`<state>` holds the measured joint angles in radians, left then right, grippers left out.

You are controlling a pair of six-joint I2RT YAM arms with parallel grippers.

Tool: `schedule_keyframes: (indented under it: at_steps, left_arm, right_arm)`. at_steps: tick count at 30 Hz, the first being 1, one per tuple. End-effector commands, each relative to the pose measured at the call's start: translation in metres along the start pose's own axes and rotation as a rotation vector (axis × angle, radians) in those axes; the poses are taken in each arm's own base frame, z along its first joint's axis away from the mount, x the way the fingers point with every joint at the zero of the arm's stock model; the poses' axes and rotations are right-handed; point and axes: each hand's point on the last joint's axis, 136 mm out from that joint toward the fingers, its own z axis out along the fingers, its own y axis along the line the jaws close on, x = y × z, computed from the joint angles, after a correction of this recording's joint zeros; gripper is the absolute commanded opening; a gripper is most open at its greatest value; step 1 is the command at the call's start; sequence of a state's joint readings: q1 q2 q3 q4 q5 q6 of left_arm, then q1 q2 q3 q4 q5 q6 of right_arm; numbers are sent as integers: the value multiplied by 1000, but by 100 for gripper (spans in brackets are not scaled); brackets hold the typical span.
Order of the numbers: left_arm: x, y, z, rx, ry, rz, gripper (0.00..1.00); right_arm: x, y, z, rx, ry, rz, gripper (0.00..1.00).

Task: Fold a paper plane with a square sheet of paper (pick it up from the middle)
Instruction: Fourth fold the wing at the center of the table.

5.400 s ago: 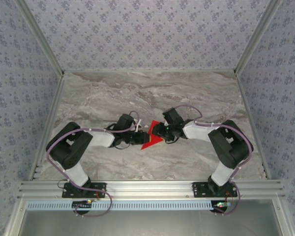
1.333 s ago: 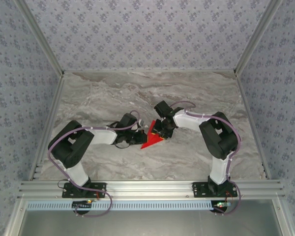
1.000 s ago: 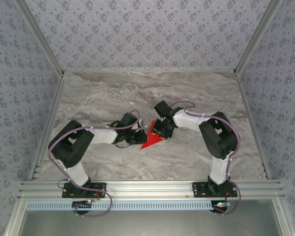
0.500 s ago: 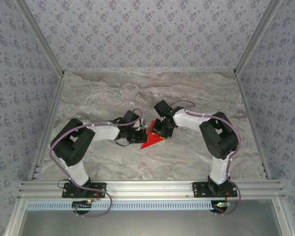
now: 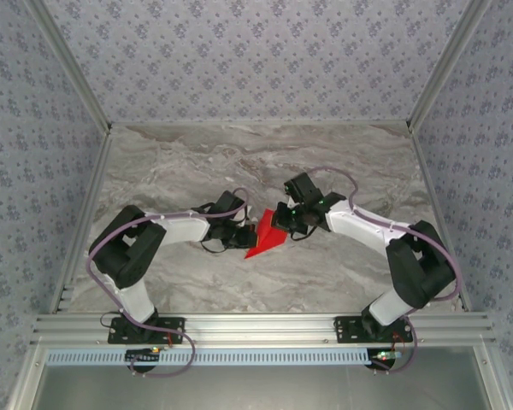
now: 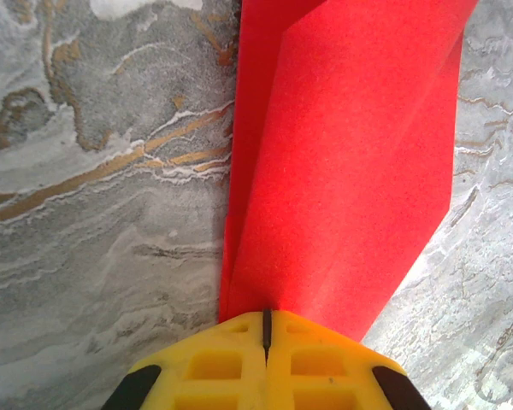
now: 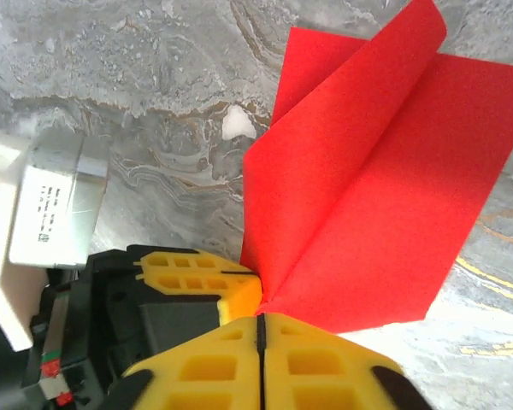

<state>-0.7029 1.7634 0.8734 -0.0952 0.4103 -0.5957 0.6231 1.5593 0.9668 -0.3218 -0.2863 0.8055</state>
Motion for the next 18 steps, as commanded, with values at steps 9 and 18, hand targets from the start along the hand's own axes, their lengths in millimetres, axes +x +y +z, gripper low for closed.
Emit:
schedule_keyframes:
  at_steps: [9,18]
  left_arm:
    - [52,61,14,-236,160,-60,0]
    - [54,63,17,-245,166,-70,0]
  right_arm:
    - [13,11,39,-105,18,-157,0]
    - [22,4,60,-82,64,-136,0]
